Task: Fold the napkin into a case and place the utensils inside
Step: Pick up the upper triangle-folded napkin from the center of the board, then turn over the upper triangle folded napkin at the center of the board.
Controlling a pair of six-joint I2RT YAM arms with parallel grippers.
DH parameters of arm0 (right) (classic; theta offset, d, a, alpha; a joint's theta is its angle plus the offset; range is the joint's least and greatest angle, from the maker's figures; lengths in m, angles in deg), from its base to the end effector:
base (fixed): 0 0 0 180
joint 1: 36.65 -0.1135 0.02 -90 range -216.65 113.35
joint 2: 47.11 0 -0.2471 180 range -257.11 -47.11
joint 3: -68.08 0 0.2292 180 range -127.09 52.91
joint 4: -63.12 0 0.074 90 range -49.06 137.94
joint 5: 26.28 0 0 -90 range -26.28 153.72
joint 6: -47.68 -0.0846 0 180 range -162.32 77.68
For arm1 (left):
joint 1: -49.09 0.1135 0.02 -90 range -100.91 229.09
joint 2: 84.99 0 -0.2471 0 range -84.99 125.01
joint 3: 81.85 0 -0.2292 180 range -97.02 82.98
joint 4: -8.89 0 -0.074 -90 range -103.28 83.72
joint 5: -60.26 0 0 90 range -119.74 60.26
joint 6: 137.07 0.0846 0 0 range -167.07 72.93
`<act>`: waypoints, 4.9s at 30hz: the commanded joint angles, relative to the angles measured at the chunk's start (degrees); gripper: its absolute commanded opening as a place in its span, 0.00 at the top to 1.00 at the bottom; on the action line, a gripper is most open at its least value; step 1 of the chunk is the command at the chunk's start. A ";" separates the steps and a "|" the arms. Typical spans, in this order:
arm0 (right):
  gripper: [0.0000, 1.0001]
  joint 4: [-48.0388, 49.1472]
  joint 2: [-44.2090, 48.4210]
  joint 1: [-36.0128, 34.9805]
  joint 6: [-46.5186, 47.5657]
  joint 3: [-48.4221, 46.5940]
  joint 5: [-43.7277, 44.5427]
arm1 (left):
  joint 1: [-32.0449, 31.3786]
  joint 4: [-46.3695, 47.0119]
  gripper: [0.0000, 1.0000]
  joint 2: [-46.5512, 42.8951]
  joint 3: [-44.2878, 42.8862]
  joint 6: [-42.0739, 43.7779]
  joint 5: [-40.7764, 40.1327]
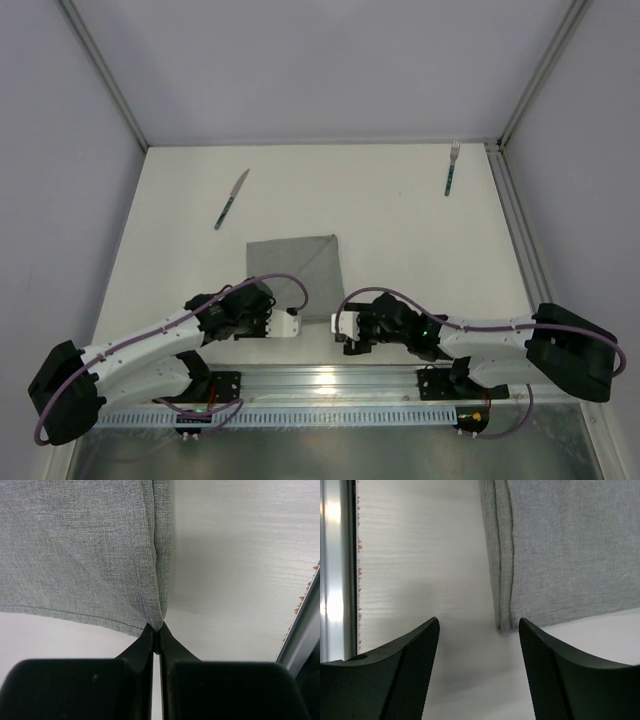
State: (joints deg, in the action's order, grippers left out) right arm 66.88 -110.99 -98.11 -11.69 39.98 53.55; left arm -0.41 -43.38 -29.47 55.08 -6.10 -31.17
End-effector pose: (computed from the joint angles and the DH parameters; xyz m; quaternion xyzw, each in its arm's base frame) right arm 0.0970 0.2096 0.1180 -0.6570 0.5738 0.2031 0.4448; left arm 0.1131 -0.1291 0.1244 0.6908 0.6890 -0.0041 0.2191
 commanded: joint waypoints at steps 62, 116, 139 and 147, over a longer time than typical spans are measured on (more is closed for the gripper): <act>0.56 -6.90 -20.58 -6.93 -12.79 -17.22 13.34 | 9.42 -15.81 1.00 -6.93 -9.89 2.80 13.38; 0.97 -56.65 -4.50 -0.77 -23.94 -55.99 -33.59 | 13.99 -58.26 1.00 -3.76 -43.55 10.18 15.76; 0.97 -34.68 -4.94 9.76 -40.21 -40.96 -45.37 | 15.57 -56.51 1.00 5.55 -44.70 13.78 11.63; 0.97 -32.74 -6.87 21.01 -37.75 -33.13 -46.69 | 19.78 -53.43 1.00 20.57 -48.12 16.77 14.79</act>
State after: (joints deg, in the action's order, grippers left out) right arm 32.28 -117.26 -79.18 -50.07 5.88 10.34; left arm 17.43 -83.23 -12.99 9.99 8.59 -15.93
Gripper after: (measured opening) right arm 0.045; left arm 0.011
